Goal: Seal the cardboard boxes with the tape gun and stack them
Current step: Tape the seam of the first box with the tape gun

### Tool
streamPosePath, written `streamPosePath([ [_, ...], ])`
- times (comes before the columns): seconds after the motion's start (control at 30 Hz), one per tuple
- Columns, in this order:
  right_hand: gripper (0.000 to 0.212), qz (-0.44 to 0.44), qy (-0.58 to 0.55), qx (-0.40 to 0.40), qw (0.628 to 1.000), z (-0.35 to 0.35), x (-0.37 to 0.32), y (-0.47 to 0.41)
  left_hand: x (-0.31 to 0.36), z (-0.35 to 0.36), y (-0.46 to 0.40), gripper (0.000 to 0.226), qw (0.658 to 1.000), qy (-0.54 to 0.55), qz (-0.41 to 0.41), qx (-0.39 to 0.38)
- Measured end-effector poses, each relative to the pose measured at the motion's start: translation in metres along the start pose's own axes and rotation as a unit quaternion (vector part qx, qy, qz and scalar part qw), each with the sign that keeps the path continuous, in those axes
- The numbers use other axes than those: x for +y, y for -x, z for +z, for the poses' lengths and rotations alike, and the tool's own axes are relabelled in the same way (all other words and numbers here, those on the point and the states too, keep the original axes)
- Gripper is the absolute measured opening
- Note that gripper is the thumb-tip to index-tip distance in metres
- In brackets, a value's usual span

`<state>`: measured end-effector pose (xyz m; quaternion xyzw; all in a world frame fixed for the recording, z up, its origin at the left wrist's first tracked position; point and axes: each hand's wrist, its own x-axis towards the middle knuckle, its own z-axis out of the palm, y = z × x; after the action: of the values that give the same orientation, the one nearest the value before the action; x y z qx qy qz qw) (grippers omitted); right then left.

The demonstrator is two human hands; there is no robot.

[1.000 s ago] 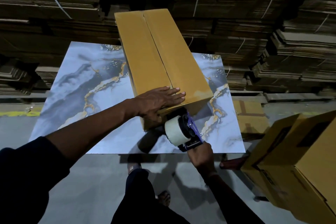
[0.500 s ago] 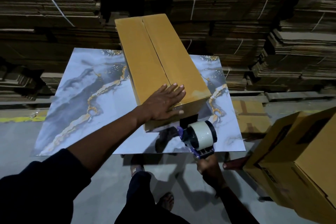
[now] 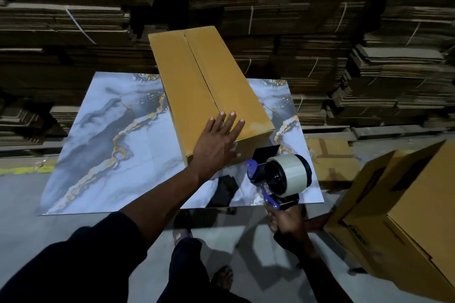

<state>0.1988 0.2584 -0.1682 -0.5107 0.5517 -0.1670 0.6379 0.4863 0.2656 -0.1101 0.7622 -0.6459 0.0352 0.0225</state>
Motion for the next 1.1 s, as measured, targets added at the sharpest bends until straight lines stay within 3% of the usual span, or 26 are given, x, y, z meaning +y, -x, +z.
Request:
streamPosePath([
  [0.13, 0.03, 0.034, -0.114, 0.023, 0.993, 0.012, -0.022, 0.01, 0.001, 0.001, -0.002, 0.085, 1.0, -0.015, -0.009, -0.017],
  [0.37, 0.036, 0.028, -0.152, -0.013, 0.988, 0.015, -0.058, 0.013, -0.003, 0.002, -0.001, 0.11, 1.0, -0.013, -0.003, -0.02],
  [0.43, 0.037, 0.03, -0.159, -0.026, 0.987, 0.016, -0.067, 0.01, -0.004, 0.002, 0.0, 0.105, 1.0, -0.01, 0.006, -0.015],
  [0.6, 0.037, 0.004, -0.148, -0.033, 0.989, 0.024, -0.096, 0.0, 0.0, 0.001, -0.002, 0.076, 1.0, -0.011, 0.006, -0.011],
  [0.77, 0.028, -0.033, -0.147, -0.058, 0.987, 0.033, -0.131, -0.016, -0.006, -0.004, -0.001, 0.093, 0.999, -0.005, 0.036, -0.039],
  [0.9, 0.023, -0.055, -0.12, -0.06, 0.989, 0.043, -0.158, -0.034, -0.026, -0.003, -0.002, 0.098, 0.992, 0.062, 0.099, -0.047],
  [1.1, 0.019, -0.095, -0.066, -0.059, 0.992, 0.065, -0.204, -0.071, -0.057, -0.011, -0.018, 0.099, 0.989, 0.102, 0.083, -0.065],
])
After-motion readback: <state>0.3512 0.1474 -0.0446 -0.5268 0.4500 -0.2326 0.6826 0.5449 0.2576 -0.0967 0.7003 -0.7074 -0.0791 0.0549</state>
